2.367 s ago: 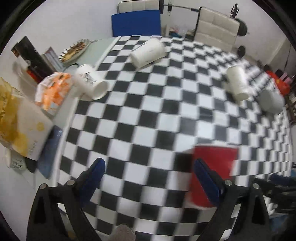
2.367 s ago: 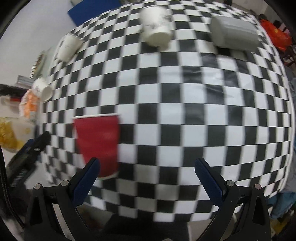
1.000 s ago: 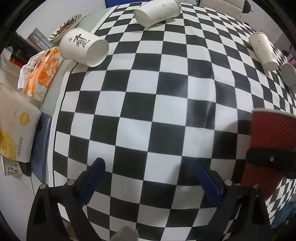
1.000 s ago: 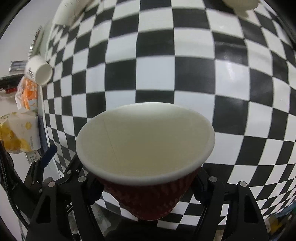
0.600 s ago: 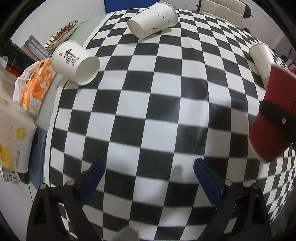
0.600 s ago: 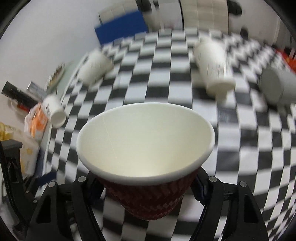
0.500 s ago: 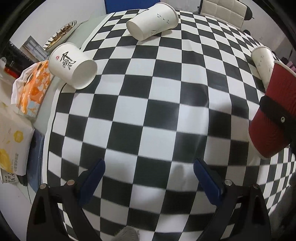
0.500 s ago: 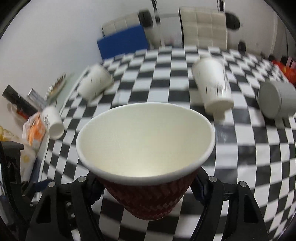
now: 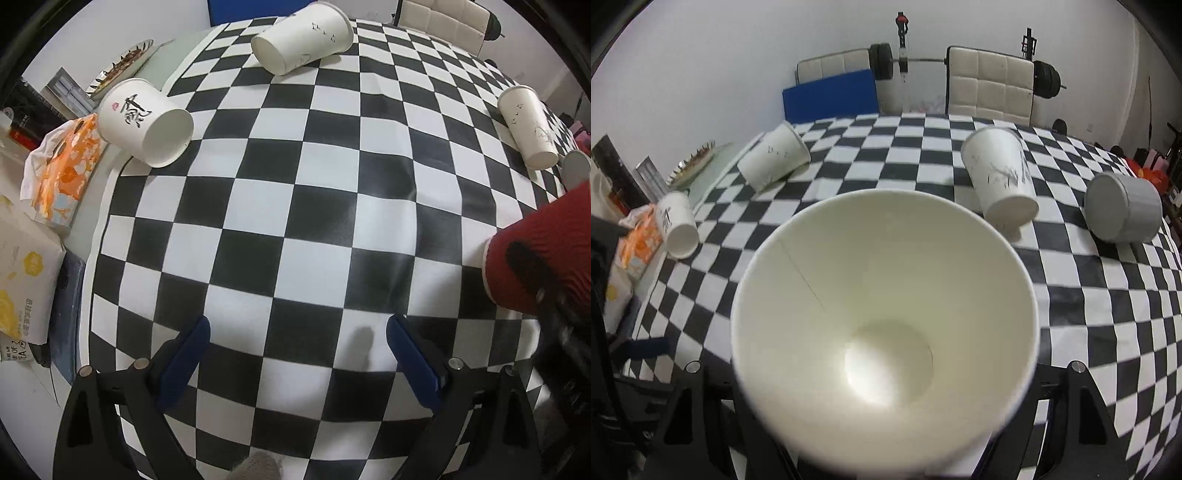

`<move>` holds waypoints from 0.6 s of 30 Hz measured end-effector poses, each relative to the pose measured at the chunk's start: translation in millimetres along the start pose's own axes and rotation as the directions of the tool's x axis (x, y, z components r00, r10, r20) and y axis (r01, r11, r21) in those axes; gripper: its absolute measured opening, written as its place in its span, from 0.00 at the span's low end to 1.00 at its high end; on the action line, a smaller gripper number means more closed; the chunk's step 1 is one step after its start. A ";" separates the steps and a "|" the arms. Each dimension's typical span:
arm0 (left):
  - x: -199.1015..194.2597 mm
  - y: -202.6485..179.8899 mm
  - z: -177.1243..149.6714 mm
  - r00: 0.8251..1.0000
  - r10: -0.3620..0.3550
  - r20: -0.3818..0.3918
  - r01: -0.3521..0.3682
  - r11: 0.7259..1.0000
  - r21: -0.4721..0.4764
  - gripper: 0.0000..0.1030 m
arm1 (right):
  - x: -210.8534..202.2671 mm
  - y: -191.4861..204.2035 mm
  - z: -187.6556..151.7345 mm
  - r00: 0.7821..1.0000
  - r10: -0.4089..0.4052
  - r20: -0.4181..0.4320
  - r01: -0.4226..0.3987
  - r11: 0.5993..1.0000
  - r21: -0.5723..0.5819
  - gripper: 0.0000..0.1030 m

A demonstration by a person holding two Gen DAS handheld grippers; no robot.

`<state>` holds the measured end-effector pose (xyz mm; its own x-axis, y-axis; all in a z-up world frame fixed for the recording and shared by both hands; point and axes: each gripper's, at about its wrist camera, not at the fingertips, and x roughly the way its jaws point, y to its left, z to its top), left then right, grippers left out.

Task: Flip cup upright
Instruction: 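Turn the red cup rim up and lower it onto the table with the right gripper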

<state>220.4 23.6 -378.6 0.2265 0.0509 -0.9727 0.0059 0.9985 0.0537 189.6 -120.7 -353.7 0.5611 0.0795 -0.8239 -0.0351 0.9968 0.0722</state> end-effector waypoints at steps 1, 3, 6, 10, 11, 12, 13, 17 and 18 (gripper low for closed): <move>-3.2 0.4 -2.4 1.000 0.006 0.012 -0.006 1.000 0.003 0.95 | -1.8 0.4 -3.9 1.000 -0.013 -0.012 0.013 1.000 0.000 0.88; -10.5 -0.6 -10.1 0.999 0.014 0.033 -0.015 1.000 0.011 0.95 | -7.3 1.5 -10.8 0.999 -0.037 -0.022 0.037 0.999 -0.003 0.88; -23.5 -1.2 -15.8 0.998 0.019 0.062 -0.020 1.000 0.017 0.95 | -19.6 2.3 -19.2 0.998 -0.063 -0.020 0.063 0.998 -0.005 0.88; -41.0 5.7 -25.0 0.994 0.021 0.109 -0.023 1.000 0.017 0.95 | -40.5 1.6 -29.8 0.994 -0.105 -0.014 0.105 0.994 -0.002 0.89; -46.9 5.2 -29.0 0.993 0.022 0.116 -0.024 1.000 0.018 0.95 | -46.3 0.8 -32.5 0.994 -0.109 -0.013 0.109 0.994 0.002 0.90; -49.2 6.1 -29.7 0.993 0.022 0.118 -0.025 1.000 0.019 0.95 | -52.6 0.1 -35.6 0.993 -0.116 -0.015 0.116 0.993 0.006 0.90; -53.9 4.8 -31.7 0.992 0.022 0.121 -0.025 0.999 0.021 0.95 | -58.6 -0.4 -37.6 0.992 -0.122 -0.015 0.122 0.993 0.006 0.90; -78.2 5.2 -36.3 0.984 0.004 0.177 -0.008 1.000 0.021 0.95 | -92.3 -4.6 -44.5 0.985 -0.172 0.009 0.172 0.985 0.024 0.90; -86.8 3.9 -38.8 0.981 0.008 0.196 -0.012 1.000 0.019 0.95 | -102.5 -6.4 -45.5 0.982 -0.188 0.013 0.187 0.982 0.033 0.90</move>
<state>162.9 23.8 -302.8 0.4127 0.0541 -0.9092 0.0214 0.9974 0.0691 94.7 -134.8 -295.2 0.5683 -0.1093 -0.8155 0.0978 0.9931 -0.0650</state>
